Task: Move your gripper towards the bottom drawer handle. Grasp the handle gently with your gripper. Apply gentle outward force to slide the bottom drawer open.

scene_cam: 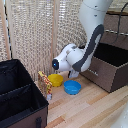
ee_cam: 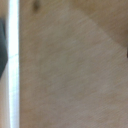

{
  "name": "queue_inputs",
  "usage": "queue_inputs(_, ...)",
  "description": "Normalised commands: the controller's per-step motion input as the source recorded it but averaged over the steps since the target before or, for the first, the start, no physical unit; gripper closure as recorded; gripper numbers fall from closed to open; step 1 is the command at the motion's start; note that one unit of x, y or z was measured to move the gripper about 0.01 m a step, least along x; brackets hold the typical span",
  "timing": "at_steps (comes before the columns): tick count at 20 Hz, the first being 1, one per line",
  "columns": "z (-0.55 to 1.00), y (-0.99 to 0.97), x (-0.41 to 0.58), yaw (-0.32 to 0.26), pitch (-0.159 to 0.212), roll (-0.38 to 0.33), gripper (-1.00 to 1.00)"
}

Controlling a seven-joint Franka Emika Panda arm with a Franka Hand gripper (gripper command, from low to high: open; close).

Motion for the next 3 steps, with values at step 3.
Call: queue_inputs(3, 0.42, 0.28, 0.257, -0.07, 0.057, 0.058, -1.0)
